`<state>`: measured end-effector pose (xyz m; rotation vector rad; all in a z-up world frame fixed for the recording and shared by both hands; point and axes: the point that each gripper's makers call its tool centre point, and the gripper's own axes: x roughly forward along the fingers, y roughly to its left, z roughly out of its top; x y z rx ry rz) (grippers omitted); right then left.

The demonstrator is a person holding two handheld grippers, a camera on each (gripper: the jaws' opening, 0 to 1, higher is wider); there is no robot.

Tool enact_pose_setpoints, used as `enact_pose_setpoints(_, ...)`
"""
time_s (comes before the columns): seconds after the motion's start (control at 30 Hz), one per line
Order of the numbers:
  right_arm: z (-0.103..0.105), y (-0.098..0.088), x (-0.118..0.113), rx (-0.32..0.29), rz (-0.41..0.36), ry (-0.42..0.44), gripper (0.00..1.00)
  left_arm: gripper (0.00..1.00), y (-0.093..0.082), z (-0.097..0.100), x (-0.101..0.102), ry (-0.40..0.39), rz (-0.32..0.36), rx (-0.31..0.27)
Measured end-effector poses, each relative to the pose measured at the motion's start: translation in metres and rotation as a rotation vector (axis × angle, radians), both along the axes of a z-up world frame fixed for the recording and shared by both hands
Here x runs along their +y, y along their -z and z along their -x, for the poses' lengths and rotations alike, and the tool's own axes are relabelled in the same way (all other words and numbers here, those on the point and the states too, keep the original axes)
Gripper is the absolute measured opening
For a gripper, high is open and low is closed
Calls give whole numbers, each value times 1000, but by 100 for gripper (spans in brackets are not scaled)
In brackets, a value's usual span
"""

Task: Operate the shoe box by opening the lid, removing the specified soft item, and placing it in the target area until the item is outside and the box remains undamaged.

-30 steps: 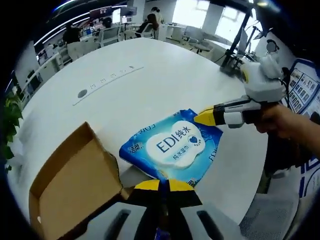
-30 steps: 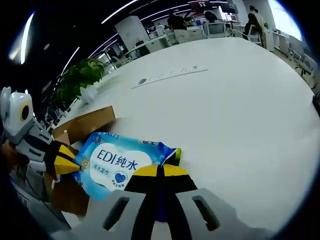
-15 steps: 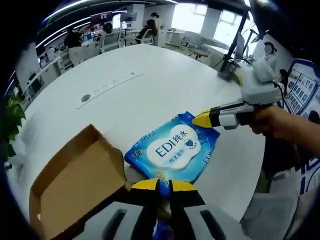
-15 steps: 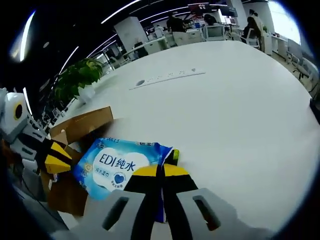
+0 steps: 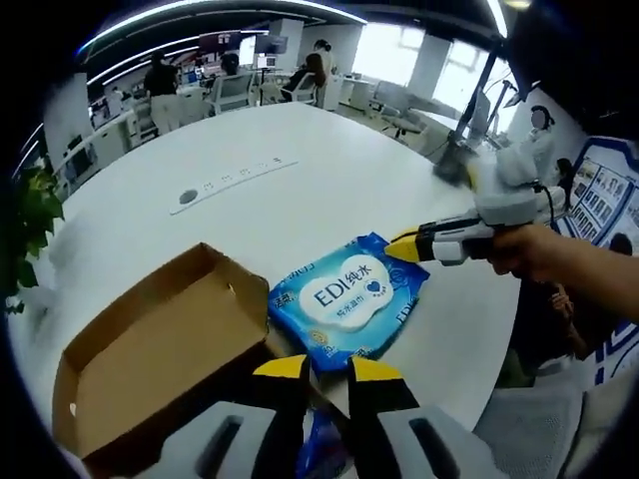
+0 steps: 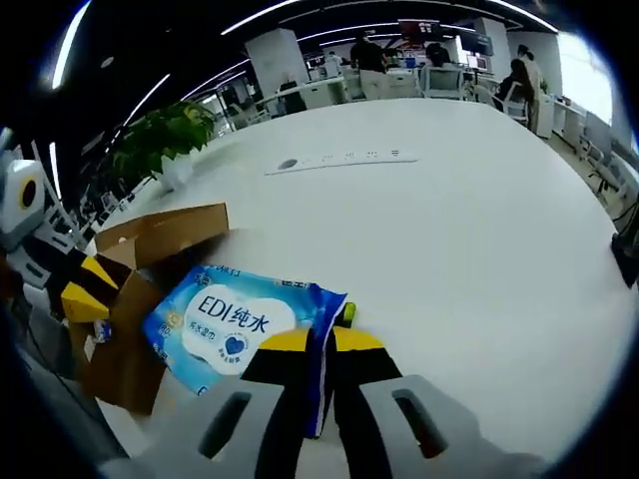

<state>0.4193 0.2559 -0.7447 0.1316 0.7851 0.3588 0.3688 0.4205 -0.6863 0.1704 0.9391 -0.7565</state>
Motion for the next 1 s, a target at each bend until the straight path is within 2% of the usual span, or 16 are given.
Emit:
enact_pose_setpoints(0.57,16,-33,5,-43,58,-70,14,22,-18,17,38,1,24,-44)
enact_pose_setpoints(1.0,41,-52,34,-20,126,-234,19,26,-12,37,72,53,9,-57)
